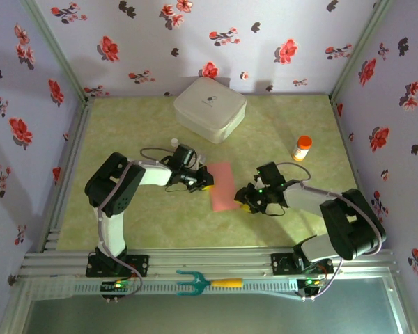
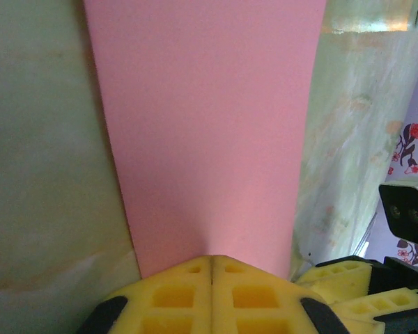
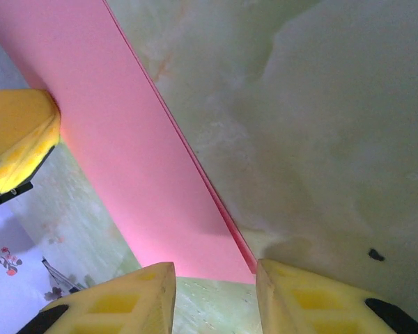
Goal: Fold a paper plane with a square sheet of paper (pick it up from the middle)
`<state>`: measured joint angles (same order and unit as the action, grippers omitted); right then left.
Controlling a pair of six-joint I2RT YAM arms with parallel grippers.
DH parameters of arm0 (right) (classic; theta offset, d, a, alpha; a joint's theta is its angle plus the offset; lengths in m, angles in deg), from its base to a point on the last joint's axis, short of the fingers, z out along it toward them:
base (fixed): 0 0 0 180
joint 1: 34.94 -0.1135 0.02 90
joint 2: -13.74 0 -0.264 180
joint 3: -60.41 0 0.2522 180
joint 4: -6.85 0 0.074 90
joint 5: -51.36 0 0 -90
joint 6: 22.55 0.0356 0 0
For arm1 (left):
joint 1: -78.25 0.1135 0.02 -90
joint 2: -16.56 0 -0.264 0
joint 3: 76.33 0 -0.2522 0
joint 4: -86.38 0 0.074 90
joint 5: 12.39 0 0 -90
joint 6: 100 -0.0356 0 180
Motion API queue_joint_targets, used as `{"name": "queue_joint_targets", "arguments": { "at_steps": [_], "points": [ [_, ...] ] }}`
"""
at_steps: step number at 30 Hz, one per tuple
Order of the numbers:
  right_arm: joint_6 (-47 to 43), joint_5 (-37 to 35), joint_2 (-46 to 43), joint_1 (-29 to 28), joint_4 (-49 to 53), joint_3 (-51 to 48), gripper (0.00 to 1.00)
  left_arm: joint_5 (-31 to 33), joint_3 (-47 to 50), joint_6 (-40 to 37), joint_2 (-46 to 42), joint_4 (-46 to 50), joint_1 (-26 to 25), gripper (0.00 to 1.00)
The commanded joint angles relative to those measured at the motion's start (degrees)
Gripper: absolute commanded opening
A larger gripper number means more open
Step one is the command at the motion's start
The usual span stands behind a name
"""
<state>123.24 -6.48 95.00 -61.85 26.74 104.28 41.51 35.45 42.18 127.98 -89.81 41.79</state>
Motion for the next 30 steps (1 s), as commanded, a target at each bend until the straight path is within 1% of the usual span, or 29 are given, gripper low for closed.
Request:
{"name": "queue_joint_targets", "arguments": {
  "at_steps": [1, 5, 10, 15, 19, 23, 30],
  "points": [
    [0.72, 0.45, 0.45, -0.43, -1.33, -0.58, 0.36, 1.19, 0.93, -0.28, 1.89, 0.38, 0.17, 0.07],
    [0.88, 0.59, 1.6, -0.5, -1.71, -0.14, 0.37, 1.11, 0.67, -0.32, 2.19, 0.55, 0.17, 0.07],
    [-0.05, -1.08, 0.59, -0.55, 2.06, 0.54, 0.38, 1.07, 0.58, -0.29, 2.17, 0.73, 0.18, 0.06],
    [-1.13, -1.17, -0.68, -0.59, 5.16, 0.9, 0.38, 1.28, 0.49, -0.36, 2.19, 1.21, 0.22, 0.06],
    [-2.14, -1.6, -0.72, -0.86, 6.08, 1.35, 0.38, 1.43, 0.61, -0.24, 2.06, 1.17, 0.12, 0.05],
    [-0.94, 0.53, 1.69, -0.99, 1.79, 1.18, 0.37, 1.38, 0.76, -0.24, 2.0, 1.16, 0.17, 0.05],
    [0.5, 0.38, 1.36, -1.38, -2.32, 1.1, 0.34, 1.28, 0.32, -0.31, 2.47, 1.34, 0.14, 0.05]
  ]
}}
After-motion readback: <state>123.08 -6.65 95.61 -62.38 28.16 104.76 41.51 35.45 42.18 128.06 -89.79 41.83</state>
